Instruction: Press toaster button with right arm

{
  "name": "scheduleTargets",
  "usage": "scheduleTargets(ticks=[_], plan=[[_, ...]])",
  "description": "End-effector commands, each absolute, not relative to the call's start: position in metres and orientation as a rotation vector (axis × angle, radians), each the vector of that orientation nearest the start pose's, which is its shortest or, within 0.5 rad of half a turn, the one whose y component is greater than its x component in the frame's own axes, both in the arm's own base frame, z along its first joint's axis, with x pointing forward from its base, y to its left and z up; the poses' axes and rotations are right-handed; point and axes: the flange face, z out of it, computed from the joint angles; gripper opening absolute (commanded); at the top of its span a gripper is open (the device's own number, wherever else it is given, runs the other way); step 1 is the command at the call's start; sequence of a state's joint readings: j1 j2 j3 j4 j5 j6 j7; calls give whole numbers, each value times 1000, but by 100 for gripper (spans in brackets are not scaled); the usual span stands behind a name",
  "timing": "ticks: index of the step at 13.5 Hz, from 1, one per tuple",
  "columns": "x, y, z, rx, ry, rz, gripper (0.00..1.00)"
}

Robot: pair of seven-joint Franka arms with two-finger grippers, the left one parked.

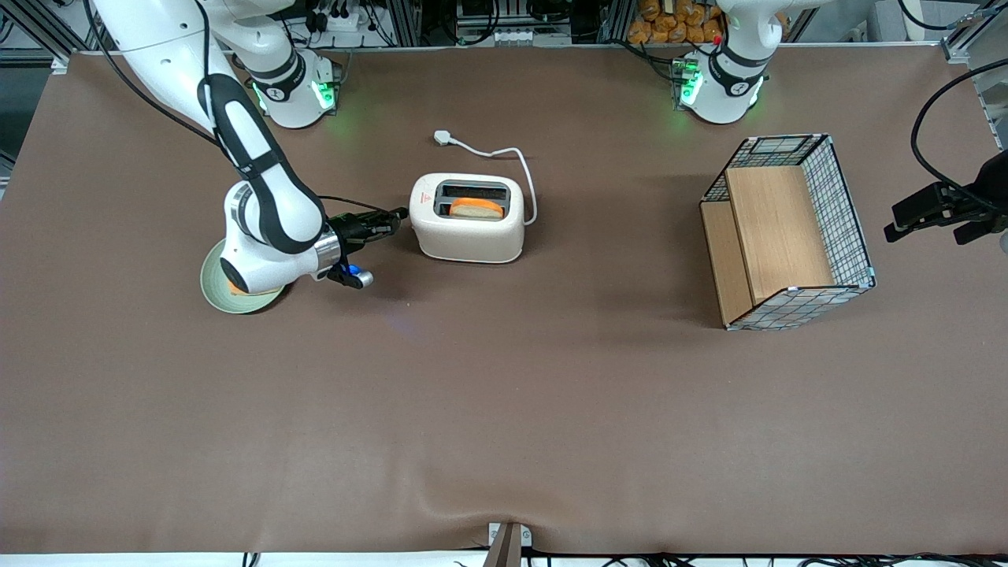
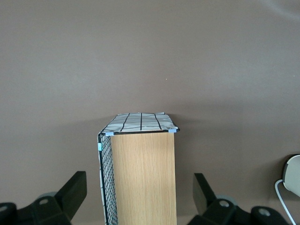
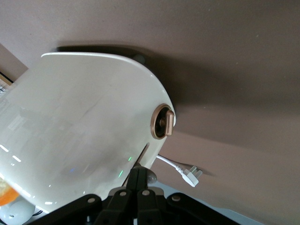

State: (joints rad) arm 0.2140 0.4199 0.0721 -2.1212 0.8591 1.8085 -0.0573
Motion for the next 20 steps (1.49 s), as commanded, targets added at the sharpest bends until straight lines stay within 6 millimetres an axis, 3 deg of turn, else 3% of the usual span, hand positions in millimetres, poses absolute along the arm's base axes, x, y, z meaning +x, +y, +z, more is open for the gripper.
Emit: scheduleTargets(ticks=[1, 4, 9, 17, 18, 20], plan=[[455, 227, 179, -2316, 193, 962, 0], [452, 237, 166, -2346, 161, 936, 0], [454, 231, 159, -2336, 144, 929, 0], [498, 206, 197, -2281, 136, 892, 0], [505, 198, 200, -2287, 138, 883, 11], [519, 181, 210, -2285, 152, 868, 64]])
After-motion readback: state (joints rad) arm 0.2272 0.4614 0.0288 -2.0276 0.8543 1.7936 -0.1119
